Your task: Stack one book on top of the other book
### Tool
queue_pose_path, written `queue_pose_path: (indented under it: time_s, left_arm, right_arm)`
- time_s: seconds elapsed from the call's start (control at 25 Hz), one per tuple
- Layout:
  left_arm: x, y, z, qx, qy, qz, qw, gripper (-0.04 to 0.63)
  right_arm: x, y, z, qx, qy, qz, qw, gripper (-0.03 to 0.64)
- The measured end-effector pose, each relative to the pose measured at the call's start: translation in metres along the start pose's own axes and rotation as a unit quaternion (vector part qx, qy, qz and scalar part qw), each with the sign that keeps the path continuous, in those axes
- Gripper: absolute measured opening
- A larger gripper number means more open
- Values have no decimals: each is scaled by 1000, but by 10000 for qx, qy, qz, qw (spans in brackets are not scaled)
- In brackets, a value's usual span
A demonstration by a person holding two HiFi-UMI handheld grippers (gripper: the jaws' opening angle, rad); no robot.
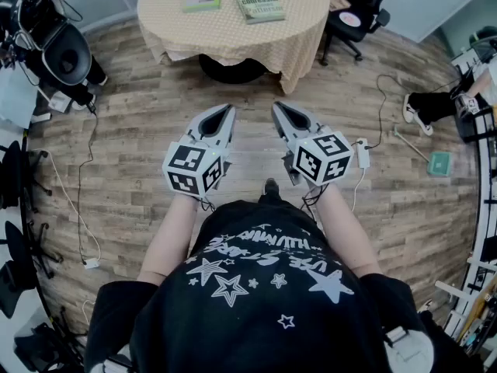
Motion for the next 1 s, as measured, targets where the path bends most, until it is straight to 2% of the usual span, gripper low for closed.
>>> queue_pose_path:
  time_s: [0.4,0.76,1.0]
  left_arm:
    - [19,12,1,98,61,-136,9998,8]
    - [49,23,-14,170,-31,-154,9997,8]
    - [61,29,-20,105,22,-94,9999,8]
  right_arm:
    - [3,10,-20,-49,-1,-143,9999,26]
    - [-1,23,-48,-52,28,-118,9999,26]
    - [0,36,-59,-327,32,-45,9995,28]
Point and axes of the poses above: the fingertips, and each gripper's own axes: x backward along the fingers, z to its right, y out of its underside, the point moved 5 cm from there along x, backward along the fingers, and after that the axes turned 10 degrees about x, right-handed, at the moved point
